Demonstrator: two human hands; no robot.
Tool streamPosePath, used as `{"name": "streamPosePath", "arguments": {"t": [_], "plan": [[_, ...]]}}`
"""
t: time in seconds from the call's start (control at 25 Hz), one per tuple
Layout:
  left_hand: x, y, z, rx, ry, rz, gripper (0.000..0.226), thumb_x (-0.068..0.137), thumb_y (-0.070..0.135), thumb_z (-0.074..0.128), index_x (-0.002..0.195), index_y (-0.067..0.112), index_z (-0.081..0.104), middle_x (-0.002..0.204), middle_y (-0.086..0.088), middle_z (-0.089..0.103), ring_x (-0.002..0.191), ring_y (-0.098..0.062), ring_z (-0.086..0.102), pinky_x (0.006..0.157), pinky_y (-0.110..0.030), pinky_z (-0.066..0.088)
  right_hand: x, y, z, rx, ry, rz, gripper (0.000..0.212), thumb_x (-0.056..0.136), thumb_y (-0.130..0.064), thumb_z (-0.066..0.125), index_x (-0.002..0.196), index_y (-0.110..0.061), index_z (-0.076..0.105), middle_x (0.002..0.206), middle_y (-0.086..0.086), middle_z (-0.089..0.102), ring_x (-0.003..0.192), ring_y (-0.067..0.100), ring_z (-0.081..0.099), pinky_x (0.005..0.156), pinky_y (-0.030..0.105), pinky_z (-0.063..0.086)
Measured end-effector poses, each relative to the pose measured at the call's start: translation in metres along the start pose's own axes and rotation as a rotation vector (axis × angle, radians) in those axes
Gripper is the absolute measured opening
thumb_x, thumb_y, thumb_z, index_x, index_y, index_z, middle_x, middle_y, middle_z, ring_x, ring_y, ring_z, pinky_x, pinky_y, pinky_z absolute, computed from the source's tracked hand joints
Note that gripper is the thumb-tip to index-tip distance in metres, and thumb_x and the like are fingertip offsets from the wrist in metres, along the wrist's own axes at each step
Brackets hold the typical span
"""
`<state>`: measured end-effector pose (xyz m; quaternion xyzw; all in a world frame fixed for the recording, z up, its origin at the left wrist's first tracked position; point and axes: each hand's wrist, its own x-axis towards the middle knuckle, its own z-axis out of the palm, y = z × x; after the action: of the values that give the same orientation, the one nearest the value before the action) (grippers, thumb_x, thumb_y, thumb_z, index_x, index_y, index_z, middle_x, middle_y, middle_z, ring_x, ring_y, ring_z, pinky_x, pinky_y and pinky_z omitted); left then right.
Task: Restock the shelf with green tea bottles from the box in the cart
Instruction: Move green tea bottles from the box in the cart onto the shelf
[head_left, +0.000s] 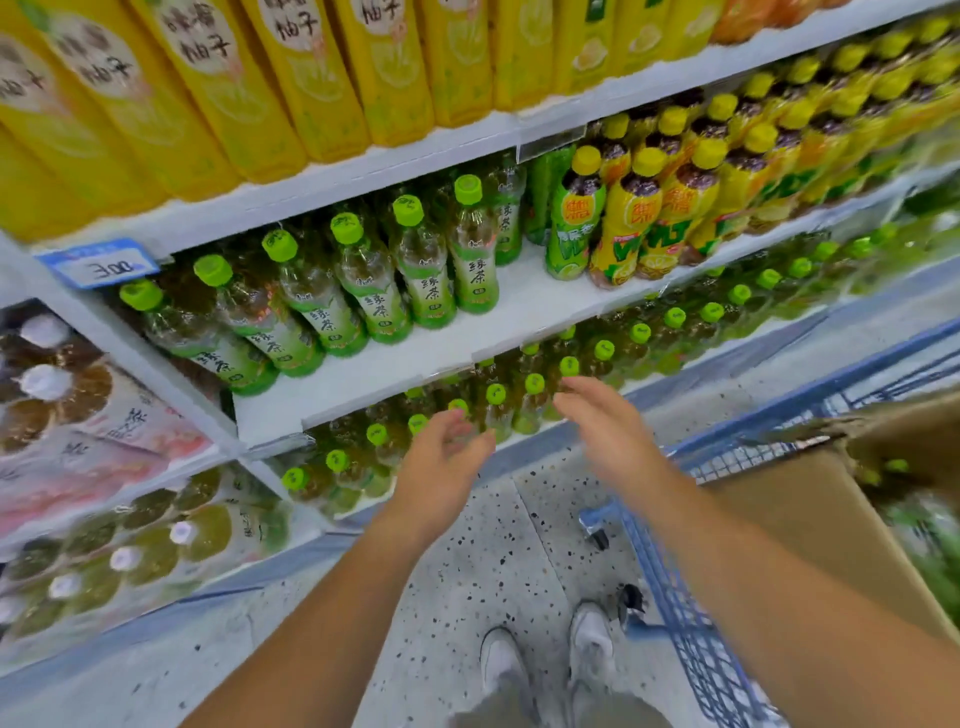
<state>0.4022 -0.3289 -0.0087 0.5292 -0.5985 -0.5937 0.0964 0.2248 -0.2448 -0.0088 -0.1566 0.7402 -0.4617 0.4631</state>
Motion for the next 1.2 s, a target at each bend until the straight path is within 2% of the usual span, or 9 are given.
{"name": "streamPosePath", "arguments": {"t": [0.12, 0.24, 0.36, 0.52, 0.64, 0.72, 0.88, 1.04, 1.2], "plan": [[-0.039, 0.026, 0.01, -0.01, -0.013, 0.028, 0.053, 0.095, 0.042, 0.065, 0.143, 0.024, 0.049, 0.136, 0.009, 0.057, 0.119, -0.009, 0.055, 0.089, -0.025, 0.042, -0.055, -0.006, -0.027, 0.001, 0.059, 0.012, 0.048, 0.099, -0.039, 0.06, 0.145, -0.03, 0.051, 0.133, -0.01, 0.053, 0.125, 0.016, 0.053, 0.106, 0.041, 0.043], [-0.079, 0.046, 0.031, -0.01, -0.076, 0.061, 0.052, 0.096, 0.042, 0.063, 0.143, 0.023, 0.05, 0.136, 0.007, 0.057, 0.114, -0.007, 0.056, 0.08, -0.021, 0.045, -0.108, -0.006, -0.058, 0.006, 0.118, 0.037, 0.048, 0.1, -0.038, 0.06, 0.145, -0.028, 0.05, 0.136, -0.008, 0.054, 0.128, 0.017, 0.053, 0.11, 0.043, 0.042], [-0.114, 0.061, 0.064, 0.03, -0.151, 0.122, 0.054, 0.097, 0.041, 0.062, 0.145, 0.021, 0.047, 0.137, 0.007, 0.054, 0.113, -0.008, 0.054, 0.073, -0.014, 0.042, -0.153, 0.003, -0.095, 0.023, 0.227, 0.051, 0.047, 0.098, -0.036, 0.062, 0.143, -0.024, 0.054, 0.133, -0.005, 0.059, 0.12, 0.016, 0.057, 0.102, 0.037, 0.045], [-0.144, 0.072, 0.115, 0.064, -0.255, 0.191, 0.056, 0.098, 0.04, 0.063, 0.147, 0.02, 0.045, 0.143, 0.005, 0.051, 0.12, -0.012, 0.051, 0.086, -0.024, 0.042, -0.205, 0.022, -0.155, -0.027, 0.37, 0.1, 0.045, 0.097, -0.034, 0.064, 0.139, -0.02, 0.056, 0.131, -0.003, 0.059, 0.11, 0.015, 0.058, 0.08, 0.028, 0.046], [-0.159, 0.081, 0.162, 0.073, -0.362, 0.189, 0.054, 0.097, 0.042, 0.062, 0.145, 0.022, 0.047, 0.142, 0.006, 0.051, 0.117, -0.01, 0.052, 0.091, -0.032, 0.043, -0.235, 0.039, -0.203, -0.007, 0.451, 0.102, 0.04, 0.095, -0.03, 0.067, 0.133, -0.018, 0.061, 0.127, 0.001, 0.065, 0.11, 0.017, 0.062, 0.095, 0.034, 0.05], [-0.172, 0.089, 0.202, 0.077, -0.427, 0.2, 0.051, 0.098, 0.041, 0.061, 0.143, 0.021, 0.048, 0.139, 0.006, 0.052, 0.113, -0.009, 0.051, 0.089, -0.03, 0.044, -0.249, 0.05, -0.239, 0.004, 0.487, 0.107, 0.039, 0.095, -0.03, 0.067, 0.133, -0.018, 0.061, 0.125, 0.001, 0.065, 0.113, 0.017, 0.061, 0.103, 0.036, 0.047], [-0.192, 0.102, 0.287, 0.073, -0.474, 0.182, 0.048, 0.096, 0.039, 0.065, 0.138, 0.02, 0.051, 0.132, 0.004, 0.057, 0.102, -0.006, 0.054, 0.08, -0.023, 0.041, -0.259, 0.069, -0.313, -0.044, 0.511, 0.131, 0.04, 0.096, -0.032, 0.066, 0.133, -0.02, 0.06, 0.127, -0.001, 0.063, 0.116, 0.016, 0.059, 0.104, 0.034, 0.044], [-0.192, 0.113, 0.365, 0.127, -0.433, 0.139, 0.052, 0.093, 0.046, 0.066, 0.138, 0.024, 0.051, 0.129, 0.005, 0.058, 0.107, -0.008, 0.057, 0.088, -0.028, 0.043, -0.244, 0.087, -0.397, -0.123, 0.449, 0.183, 0.042, 0.097, -0.028, 0.065, 0.136, -0.016, 0.055, 0.125, 0.002, 0.06, 0.108, 0.015, 0.055, 0.09, 0.026, 0.039], [-0.182, 0.116, 0.445, 0.158, -0.343, 0.062, 0.054, 0.093, 0.044, 0.066, 0.14, 0.021, 0.051, 0.13, 0.004, 0.059, 0.109, -0.01, 0.057, 0.09, -0.025, 0.04, -0.204, 0.111, -0.491, -0.281, 0.345, 0.246, 0.049, 0.095, -0.03, 0.067, 0.14, -0.016, 0.054, 0.118, 0.0, 0.061, 0.111, 0.018, 0.058, 0.09, 0.025, 0.038]]}}
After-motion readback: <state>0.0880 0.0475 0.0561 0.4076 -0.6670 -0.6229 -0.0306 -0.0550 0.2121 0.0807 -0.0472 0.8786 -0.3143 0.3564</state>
